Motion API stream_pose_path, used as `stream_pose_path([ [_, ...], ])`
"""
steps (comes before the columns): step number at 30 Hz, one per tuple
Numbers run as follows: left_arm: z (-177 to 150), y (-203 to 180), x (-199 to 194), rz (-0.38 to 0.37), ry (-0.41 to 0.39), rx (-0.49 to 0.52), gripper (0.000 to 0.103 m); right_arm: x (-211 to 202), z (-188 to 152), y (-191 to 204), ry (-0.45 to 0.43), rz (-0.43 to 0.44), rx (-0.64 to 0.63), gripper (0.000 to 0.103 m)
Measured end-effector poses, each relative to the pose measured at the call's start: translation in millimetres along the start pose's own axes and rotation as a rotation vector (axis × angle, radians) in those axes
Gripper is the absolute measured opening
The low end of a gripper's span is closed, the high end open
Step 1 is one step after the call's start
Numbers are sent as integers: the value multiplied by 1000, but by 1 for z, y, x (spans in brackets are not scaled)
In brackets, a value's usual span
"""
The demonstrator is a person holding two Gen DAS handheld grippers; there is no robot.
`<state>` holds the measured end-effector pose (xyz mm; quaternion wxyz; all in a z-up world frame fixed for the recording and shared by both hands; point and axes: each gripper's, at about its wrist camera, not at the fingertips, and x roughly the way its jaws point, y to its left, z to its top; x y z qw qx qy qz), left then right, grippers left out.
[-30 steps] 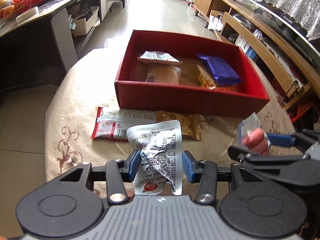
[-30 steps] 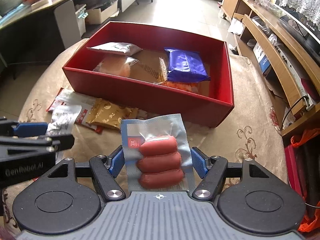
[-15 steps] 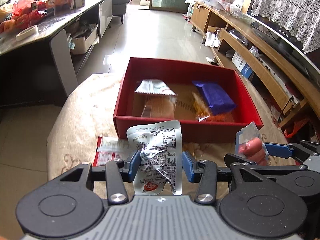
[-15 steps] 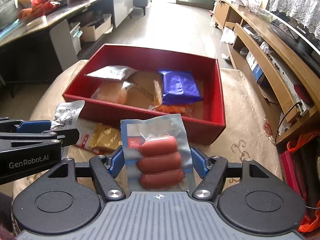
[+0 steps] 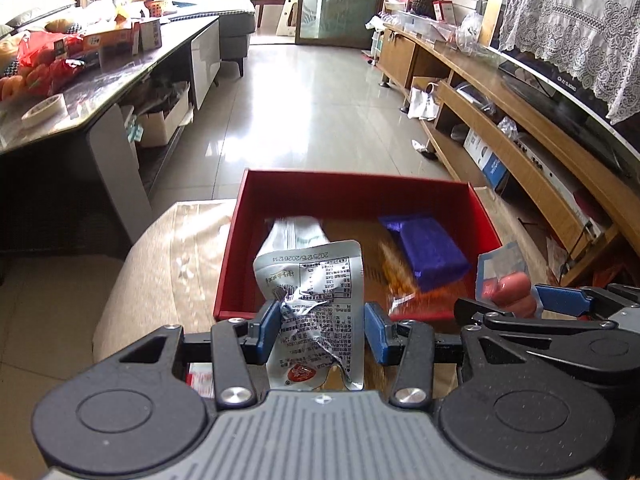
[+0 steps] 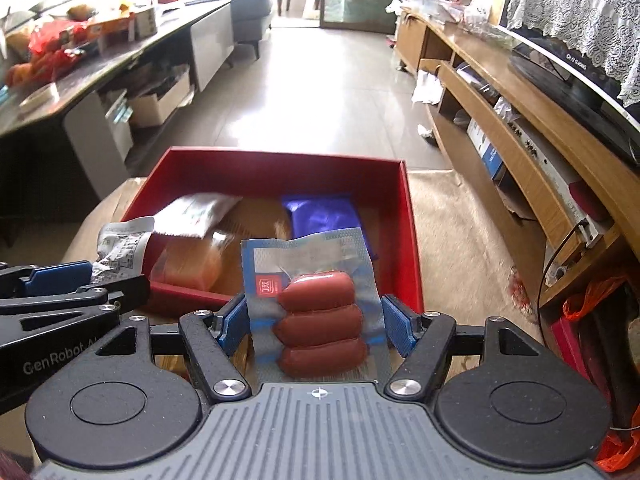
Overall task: Organize snacks
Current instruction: 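Carry the silver wrapper and sausage pack over the red box, then lower both held snacks into the red box and open both grippers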
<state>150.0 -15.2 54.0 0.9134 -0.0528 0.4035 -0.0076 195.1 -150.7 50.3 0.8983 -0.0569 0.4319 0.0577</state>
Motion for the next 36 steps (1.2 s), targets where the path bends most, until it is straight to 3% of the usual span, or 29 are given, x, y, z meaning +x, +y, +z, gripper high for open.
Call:
stream_pose_path([
  [15,38,-8,33,21,-27,0,41,27,36,-12,-35,-30,42,75],
  [36,45,-14,85,56,38,-15,41,73,43,-16,10,-36,33,75],
])
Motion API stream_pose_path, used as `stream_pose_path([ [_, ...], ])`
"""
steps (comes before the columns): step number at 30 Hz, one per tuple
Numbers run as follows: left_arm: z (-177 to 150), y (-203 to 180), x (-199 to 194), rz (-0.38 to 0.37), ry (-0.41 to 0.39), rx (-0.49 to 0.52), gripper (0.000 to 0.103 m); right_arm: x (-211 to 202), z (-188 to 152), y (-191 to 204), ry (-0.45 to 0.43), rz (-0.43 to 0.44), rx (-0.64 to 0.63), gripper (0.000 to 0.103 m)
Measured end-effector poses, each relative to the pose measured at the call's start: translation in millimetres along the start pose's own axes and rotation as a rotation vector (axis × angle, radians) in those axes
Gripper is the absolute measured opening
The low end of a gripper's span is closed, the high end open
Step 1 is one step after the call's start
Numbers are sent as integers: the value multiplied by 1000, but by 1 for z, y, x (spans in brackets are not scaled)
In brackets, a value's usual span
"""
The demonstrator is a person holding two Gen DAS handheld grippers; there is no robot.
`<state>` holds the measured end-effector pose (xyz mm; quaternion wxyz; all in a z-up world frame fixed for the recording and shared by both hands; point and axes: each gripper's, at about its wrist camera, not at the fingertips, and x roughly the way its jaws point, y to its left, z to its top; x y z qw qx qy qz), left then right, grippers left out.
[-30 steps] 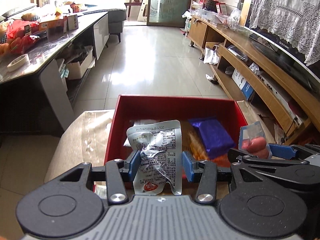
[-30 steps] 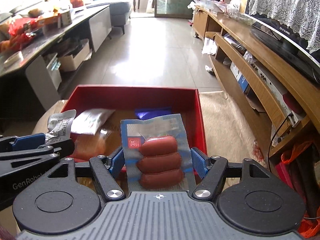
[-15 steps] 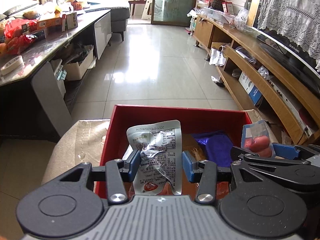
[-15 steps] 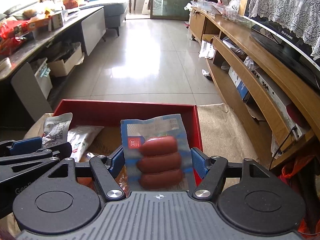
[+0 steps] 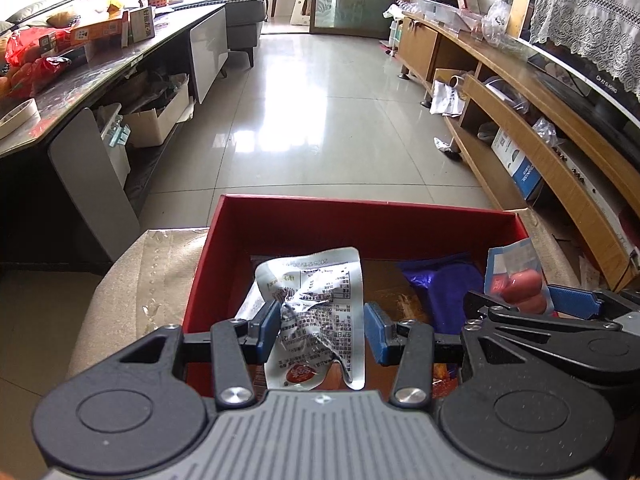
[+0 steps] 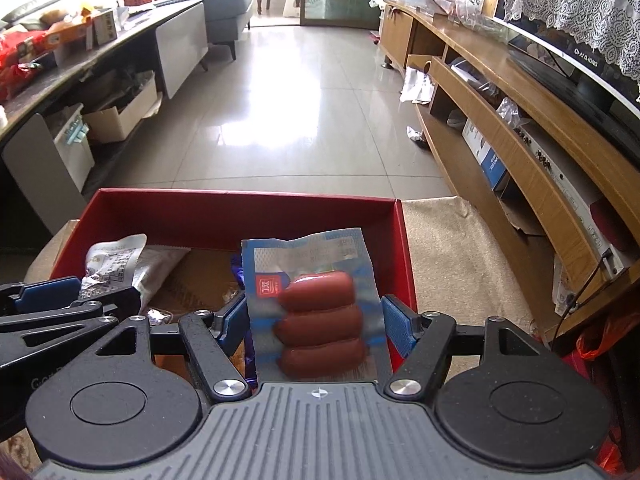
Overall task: Organize snacks
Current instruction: 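Lower both held snacks into the red box and open both grippers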
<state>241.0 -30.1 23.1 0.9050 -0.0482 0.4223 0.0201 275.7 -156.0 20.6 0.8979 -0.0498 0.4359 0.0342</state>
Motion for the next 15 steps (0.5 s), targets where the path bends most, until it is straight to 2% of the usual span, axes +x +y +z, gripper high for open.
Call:
stream_pose_path([
  [15,-3,0,13,16,26,4,41,20,-3,3,31,4,-12,77],
])
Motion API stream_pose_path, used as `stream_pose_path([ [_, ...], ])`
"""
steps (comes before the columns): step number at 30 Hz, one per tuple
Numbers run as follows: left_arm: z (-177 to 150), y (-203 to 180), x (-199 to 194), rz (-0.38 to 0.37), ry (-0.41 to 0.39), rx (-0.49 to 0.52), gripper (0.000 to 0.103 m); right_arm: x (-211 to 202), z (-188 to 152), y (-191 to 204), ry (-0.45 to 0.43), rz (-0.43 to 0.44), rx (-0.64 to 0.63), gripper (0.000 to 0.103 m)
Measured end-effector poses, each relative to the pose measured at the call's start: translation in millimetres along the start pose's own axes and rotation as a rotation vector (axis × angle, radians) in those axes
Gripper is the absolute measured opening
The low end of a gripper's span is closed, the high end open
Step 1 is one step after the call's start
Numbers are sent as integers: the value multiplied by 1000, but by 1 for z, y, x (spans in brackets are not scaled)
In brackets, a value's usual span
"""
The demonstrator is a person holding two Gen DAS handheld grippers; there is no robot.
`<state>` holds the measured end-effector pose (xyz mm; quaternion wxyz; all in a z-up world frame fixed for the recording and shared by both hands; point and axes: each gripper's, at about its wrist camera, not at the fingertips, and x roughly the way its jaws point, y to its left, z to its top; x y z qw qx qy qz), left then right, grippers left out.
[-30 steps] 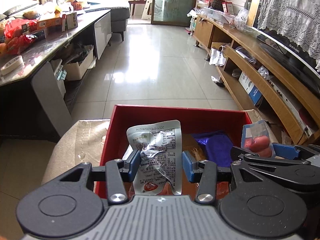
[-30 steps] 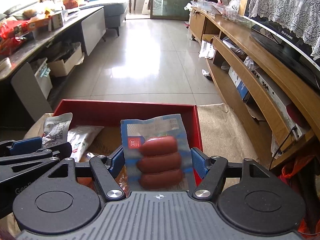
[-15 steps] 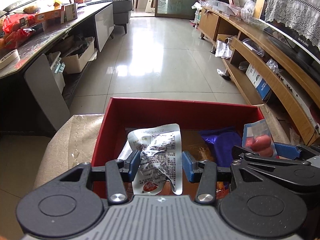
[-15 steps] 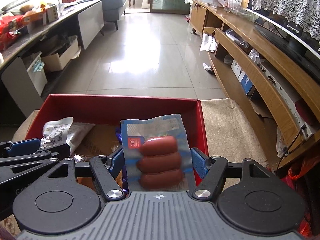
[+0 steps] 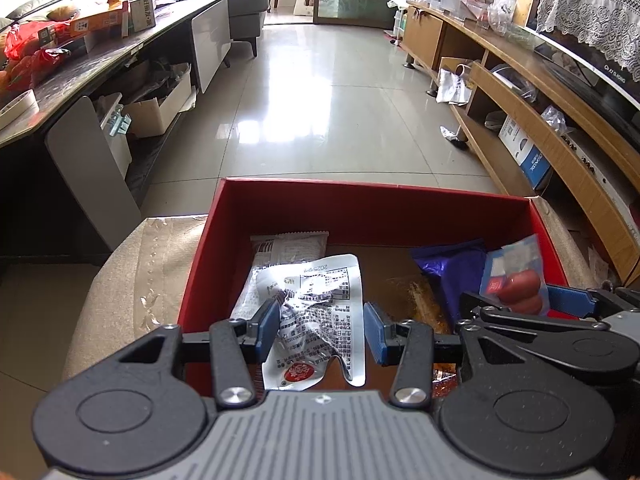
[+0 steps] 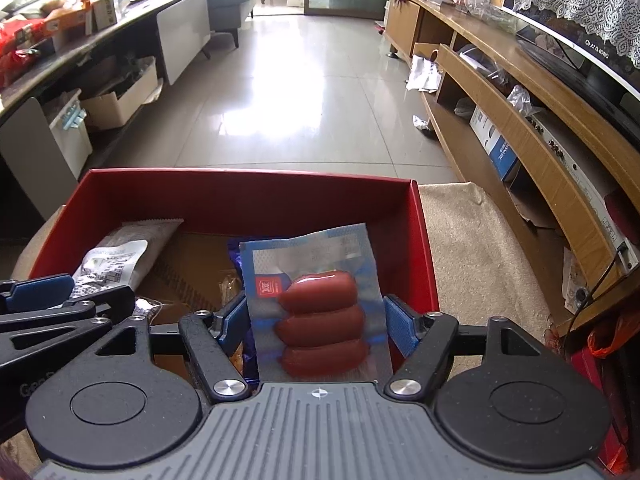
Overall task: Organize snacks
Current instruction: 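Lower both held snacks into the red box and open both grippers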
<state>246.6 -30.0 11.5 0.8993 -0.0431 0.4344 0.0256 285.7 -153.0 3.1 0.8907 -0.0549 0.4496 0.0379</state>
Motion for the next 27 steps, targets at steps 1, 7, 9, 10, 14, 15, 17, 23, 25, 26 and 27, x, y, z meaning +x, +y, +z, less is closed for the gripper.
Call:
stream_pose_path([
  [1,0,0,0,1,-2,3,41,1,0,0,1,-2,-2,77],
  [7,0,0,-1,2,-3,0,42,0,0,2,-11,-7,-13,77],
  [9,0,1,-2,6,-8,1,43,0,0,1,-14,-8,-11,78],
  [10,0,1,-3,7,-10,1,43,-1,0,1,-16,-6,-9,79],
  [14,0,1,-4,9,-12,0,43,-1,-1,0,-17,-7,-11,79],
  [15,0,1,-5,9,-12,1,43,-2,-1,0,-18,-8,-12,79],
  [17,0,1,-7,8,-14,-1,45,-3,-1,0,-19,-11,-12,79],
  [23,0,0,-17,4,-38,4,49,-11,-1,-1,-35,-20,-9,80],
  [25,0,0,-21,3,-48,4,50,-15,0,0,-41,-25,-7,80],
  [26,0,1,-23,2,-52,3,51,-17,0,-1,-44,-27,-7,80],
  [27,0,2,-26,2,-56,2,52,-19,-1,-1,-46,-29,-8,80],
])
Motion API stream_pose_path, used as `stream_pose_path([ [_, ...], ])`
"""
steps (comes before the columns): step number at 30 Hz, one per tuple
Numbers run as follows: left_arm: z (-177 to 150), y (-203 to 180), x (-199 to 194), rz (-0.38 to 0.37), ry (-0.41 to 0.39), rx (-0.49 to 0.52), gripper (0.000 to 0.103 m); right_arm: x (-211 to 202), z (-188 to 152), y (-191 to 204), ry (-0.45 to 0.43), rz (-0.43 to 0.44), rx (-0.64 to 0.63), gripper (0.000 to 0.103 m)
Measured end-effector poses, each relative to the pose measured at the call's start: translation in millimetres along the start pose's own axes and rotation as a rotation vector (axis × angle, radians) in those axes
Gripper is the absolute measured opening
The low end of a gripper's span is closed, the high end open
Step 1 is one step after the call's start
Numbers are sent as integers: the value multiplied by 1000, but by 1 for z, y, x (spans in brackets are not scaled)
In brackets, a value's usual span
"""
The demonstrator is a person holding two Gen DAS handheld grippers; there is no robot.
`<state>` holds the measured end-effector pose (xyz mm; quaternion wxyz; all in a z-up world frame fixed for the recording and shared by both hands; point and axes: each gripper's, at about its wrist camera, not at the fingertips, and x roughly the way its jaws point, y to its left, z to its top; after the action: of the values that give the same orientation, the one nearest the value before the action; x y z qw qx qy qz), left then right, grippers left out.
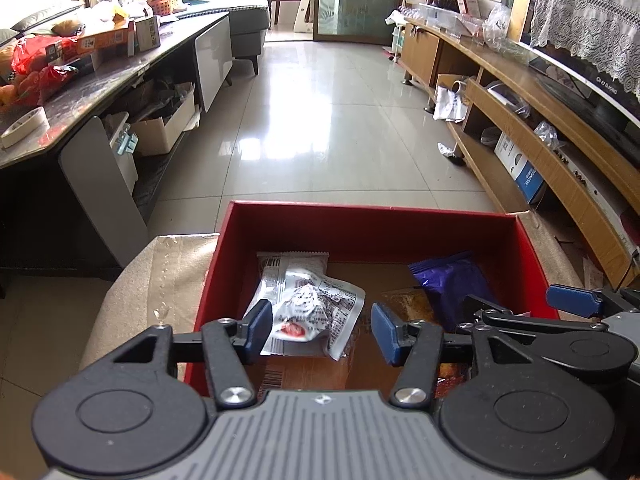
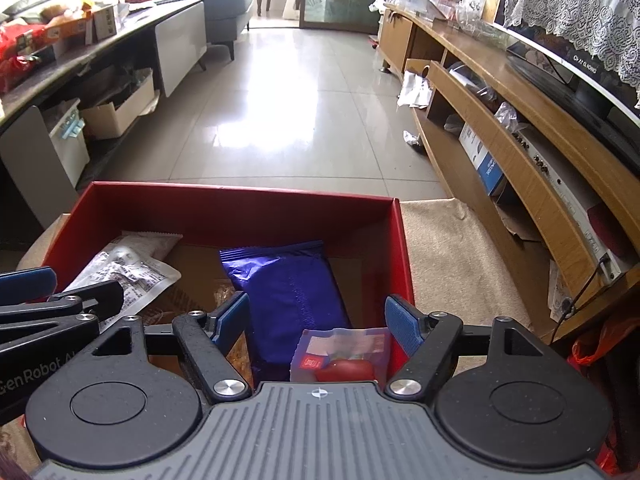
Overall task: Organize snacks
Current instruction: 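Lower both held snacks into the red box and open both grippers, then lift both tools out of the box toward the Trolli bag and Kaprons packet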
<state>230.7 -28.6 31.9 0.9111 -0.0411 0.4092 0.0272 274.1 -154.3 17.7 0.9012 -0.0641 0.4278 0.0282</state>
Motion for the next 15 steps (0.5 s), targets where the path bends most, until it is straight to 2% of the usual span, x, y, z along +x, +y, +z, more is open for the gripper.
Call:
stream_pose_path([
  [6,-1,5,-13,-11,-20,-18,56,-12,-2,-1,-15,-10,-10,82],
  [15,-7,11,-24,-15,-29,-25,57,-22,-5,3,-29,-12,-20,83],
])
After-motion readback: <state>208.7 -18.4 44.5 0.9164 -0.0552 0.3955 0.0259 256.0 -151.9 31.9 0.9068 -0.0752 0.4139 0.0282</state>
